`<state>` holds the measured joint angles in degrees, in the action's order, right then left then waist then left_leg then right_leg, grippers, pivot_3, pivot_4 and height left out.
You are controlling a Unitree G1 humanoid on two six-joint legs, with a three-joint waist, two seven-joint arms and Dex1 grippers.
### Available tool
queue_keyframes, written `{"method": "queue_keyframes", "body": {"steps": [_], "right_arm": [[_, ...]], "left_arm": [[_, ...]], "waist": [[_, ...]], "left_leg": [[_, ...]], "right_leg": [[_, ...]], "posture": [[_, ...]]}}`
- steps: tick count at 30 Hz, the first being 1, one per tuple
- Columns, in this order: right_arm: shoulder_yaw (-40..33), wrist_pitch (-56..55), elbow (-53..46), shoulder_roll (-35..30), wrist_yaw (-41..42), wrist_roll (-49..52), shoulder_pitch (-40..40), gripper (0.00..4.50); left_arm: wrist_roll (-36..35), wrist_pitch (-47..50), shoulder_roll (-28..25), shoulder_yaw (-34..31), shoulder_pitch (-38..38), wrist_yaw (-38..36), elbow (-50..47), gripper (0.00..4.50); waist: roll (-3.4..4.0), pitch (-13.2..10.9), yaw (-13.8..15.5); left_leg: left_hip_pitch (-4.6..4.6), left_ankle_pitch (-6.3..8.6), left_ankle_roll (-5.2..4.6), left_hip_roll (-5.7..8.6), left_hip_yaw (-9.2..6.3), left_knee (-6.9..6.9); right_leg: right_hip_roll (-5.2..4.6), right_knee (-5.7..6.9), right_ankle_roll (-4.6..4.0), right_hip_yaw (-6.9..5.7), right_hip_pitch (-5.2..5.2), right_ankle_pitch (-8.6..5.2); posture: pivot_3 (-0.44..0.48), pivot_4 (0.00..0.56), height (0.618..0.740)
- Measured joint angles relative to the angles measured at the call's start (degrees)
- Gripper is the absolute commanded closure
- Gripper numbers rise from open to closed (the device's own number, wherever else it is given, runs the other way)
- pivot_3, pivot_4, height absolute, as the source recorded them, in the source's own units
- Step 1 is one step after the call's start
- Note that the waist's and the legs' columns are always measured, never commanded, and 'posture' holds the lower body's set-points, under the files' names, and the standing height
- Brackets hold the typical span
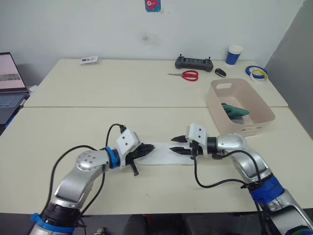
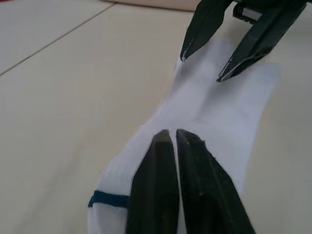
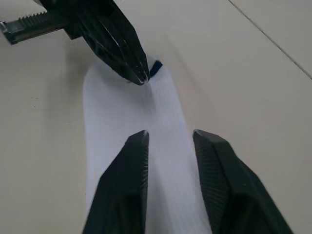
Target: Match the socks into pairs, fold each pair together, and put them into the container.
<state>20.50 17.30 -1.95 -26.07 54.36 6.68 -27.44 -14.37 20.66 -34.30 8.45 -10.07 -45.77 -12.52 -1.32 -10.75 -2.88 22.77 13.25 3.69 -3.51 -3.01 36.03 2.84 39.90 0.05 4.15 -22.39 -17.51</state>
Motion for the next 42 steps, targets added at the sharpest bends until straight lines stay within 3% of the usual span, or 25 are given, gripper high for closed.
{"method": "queue_keyframes", "body": {"steps": [2, 11, 17, 21, 24, 28, 35, 42], "right_arm": [[1.0, -1.67, 2.02, -0.11, -0.68, -1.7, 1.23, 4.47], [-1.04, -4.5, 3.35, -3.3, -0.41, -2.83, 4.05, 4.47], [-4.43, -2.59, 1.29, -6.32, 0.93, -0.08, 6.63, 4.47], [-8.72, 4.86, -3.08, -4.62, 0.3, 6.32, 6.8, 4.47], [-13.18, 14.55, -9.05, -5.06, 0.15, 14.25, 6.52, 3.87], [-18.38, 26.78, -11.42, -9.11, -0.34, 21.6, 6.45, 2.45], [-20.27, 40.23, -10.1, -12.1, -2.8, 26.26, 6.29, 0.02], [-18.53, 49.95, -6.74, -12.37, -5.87, 26.75, 0.97, 0.02]], "left_arm": [[1.68, 0.0, 0.35, 0.62, 0.24, 0.78, 1.56, 4.5], [3.57, -0.9, -0.41, -0.75, 1.88, 2.45, 2.43, 4.5], [-1.23, 0.98, -0.29, -4.39, 3.45, 0.91, 2.23, 4.5], [-5.5, 2.72, -0.29, -5.6, 2.91, -2.1, 0.52, 4.5], [-6.11, 2.68, -1.92, -5.29, -0.15, -4.98, -0.47, 4.5], [-2.92, 1.63, -5.09, -2.72, -3.32, -7.73, 0.77, 4.5], [1.41, 1.3, -2.32, 3.83, -3.93, -8.42, 4.28, 4.5], [3.23, 1.27, -2.1, 4.72, -4.32, -8.38, 4.21, 4.5]], "waist": [[0.0, 0.0, 0.02], [0.01, 0.01, -0.03], [0.01, 0.02, -0.03], [0.01, 0.01, -0.05], [0.01, 0.01, 0.05], [0.01, 0.01, 0.26], [0.01, 0.01, 0.03], [0.02, 0.01, -0.14]], "left_leg": [[0.01, 0.0, 0.0, -0.01, -0.04, 0.0], [-0.25, 0.0, 0.0, 0.0, 0.0, 0.0], [-0.21, 0.0, 0.0, 0.0, 0.01, 0.0], [-0.15, 0.0, 0.0, -0.02, -0.04, 0.0], [-0.09, 0.0, 0.01, 0.0, -0.09, 0.0], [-0.09, 0.0, 0.0, 0.09, 0.02, 0.0], [-0.03, 0.01, -0.02, 0.0, 0.0, -0.01], [-0.07, 0.0, -0.02, 0.04, 0.03, 0.01]], "right_leg": [[0.0, 0.0, 0.0, 0.0, 0.0, 0.0], [-0.01, 0.09, 0.0, 0.01, 0.17, 0.0], [-0.02, 0.07, 0.0, 0.0, 0.15, 0.0], [-0.02, 0.08, 0.0, 0.01, 0.11, 0.0], [0.01, 0.07, 0.0, -0.03, 0.1, 0.0], [-0.03, -0.03, 0.0, -0.02, 0.12, 0.0], [0.04, 0.01, 0.01, 0.01, 0.03, 0.0], [0.05, 0.02, 0.01, 0.0, 0.07, 0.0]], "posture": [[0.0, 0.15, 0.74], [0.0, 0.15, 0.74], [0.0, 0.15, 0.74], [0.0, 0.15, 0.74], [0.0, 0.15, 0.74], [0.0, 0.15, 0.74], [0.0, 0.15, 0.74], [0.0, 0.15, 0.74]]}}
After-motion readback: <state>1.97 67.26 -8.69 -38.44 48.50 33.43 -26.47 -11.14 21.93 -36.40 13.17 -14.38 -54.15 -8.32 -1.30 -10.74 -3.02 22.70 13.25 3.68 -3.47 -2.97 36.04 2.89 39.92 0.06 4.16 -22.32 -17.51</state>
